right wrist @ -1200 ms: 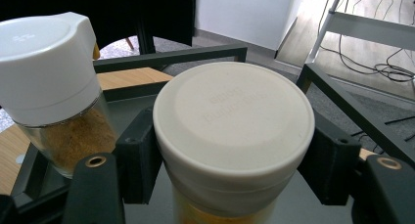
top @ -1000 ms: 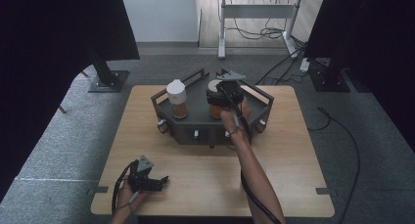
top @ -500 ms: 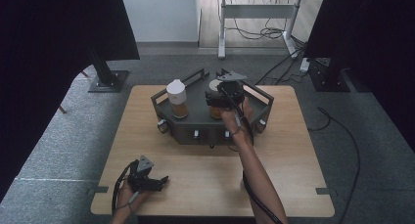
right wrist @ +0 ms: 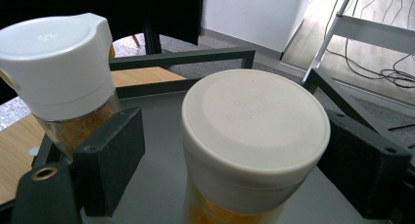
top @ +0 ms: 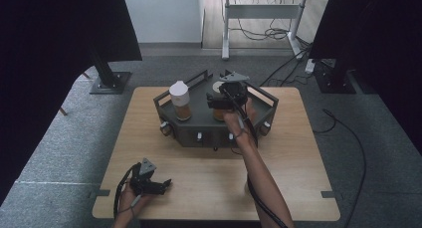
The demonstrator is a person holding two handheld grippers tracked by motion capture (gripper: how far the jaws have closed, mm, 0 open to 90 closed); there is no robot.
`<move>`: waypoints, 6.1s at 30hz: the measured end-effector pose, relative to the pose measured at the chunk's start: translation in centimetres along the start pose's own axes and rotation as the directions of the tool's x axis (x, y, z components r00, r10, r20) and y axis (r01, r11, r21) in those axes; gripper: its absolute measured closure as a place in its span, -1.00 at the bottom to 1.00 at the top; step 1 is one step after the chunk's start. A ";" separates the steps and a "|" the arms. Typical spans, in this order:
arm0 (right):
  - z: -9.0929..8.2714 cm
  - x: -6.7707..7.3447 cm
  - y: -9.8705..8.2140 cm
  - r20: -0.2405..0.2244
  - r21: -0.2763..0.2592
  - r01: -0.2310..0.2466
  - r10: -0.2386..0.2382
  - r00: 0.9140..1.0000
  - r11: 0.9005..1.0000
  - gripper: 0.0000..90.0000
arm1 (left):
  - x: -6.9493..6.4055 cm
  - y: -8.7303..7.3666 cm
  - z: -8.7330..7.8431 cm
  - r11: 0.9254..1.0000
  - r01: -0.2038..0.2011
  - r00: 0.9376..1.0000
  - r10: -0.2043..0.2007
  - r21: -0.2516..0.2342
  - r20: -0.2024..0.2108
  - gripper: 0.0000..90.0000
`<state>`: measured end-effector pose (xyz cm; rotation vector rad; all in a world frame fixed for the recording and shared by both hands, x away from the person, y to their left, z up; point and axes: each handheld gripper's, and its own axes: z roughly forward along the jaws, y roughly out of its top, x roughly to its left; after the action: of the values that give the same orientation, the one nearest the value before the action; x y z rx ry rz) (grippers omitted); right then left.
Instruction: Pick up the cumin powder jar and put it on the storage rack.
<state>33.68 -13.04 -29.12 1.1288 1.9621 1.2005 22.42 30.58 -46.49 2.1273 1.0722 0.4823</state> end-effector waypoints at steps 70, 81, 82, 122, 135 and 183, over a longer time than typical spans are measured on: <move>-9.2 -1.0 -3.7 -0.042 -0.048 0.078 -0.080 0.996 0.996 -0.71 | 0.0 0.0 0.0 1.000 0.000 1.000 0.000 0.001 0.001 -0.93; -10.2 -1.4 -4.8 -0.051 -0.042 0.080 -0.082 0.995 0.996 -0.71 | 0.0 0.0 0.0 1.000 0.000 1.000 0.000 0.001 0.002 -0.93; -10.3 -1.5 -4.9 -0.050 -0.040 0.079 -0.081 0.995 0.996 -0.71 | 0.0 0.0 0.0 1.000 0.000 1.000 0.000 0.001 0.001 -0.93; -14.3 -4.0 -10.8 -0.001 -0.022 0.021 -0.021 1.000 1.000 -0.71 | 0.0 0.0 0.0 1.000 0.000 1.000 0.000 0.000 0.001 -0.93; -14.4 -5.3 -13.7 0.055 0.009 -0.029 0.028 0.998 1.000 -0.71 | 0.0 0.0 0.0 1.000 -0.001 1.000 0.001 0.001 0.001 -0.93; -11.9 -6.4 -21.4 0.171 0.153 -0.130 0.103 0.980 0.980 -0.71 | 0.0 0.0 0.0 1.000 -0.001 1.000 0.001 0.000 0.001 -0.93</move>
<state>19.51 -28.80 -42.95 1.3969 1.9193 0.9847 22.43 30.58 -46.49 2.1278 1.0708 0.4816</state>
